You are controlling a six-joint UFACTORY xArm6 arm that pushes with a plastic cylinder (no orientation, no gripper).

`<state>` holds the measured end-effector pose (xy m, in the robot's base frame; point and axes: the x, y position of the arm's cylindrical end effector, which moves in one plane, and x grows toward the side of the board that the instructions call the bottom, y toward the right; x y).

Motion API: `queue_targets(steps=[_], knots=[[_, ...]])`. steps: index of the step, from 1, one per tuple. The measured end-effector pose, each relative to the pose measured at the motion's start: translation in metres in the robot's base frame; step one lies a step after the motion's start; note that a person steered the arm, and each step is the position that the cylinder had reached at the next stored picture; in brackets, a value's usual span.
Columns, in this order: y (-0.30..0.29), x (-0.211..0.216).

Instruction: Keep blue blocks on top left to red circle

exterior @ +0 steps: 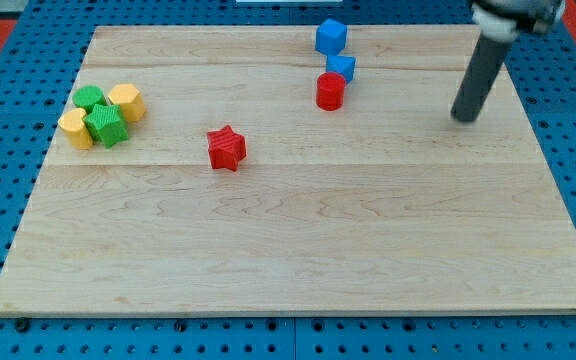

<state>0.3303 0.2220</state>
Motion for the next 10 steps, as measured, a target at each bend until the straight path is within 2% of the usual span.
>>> queue_targets(steps=[1, 2, 3, 4, 5, 6, 7, 8, 10], knots=[[-0.027, -0.074], [-0.098, -0.110], [-0.126, -0.125], [-0.127, -0.138], [-0.169, -0.107], [-0.184, -0.101], [-0.118, -0.102], [-0.123, -0.056], [-0.166, -0.039]])
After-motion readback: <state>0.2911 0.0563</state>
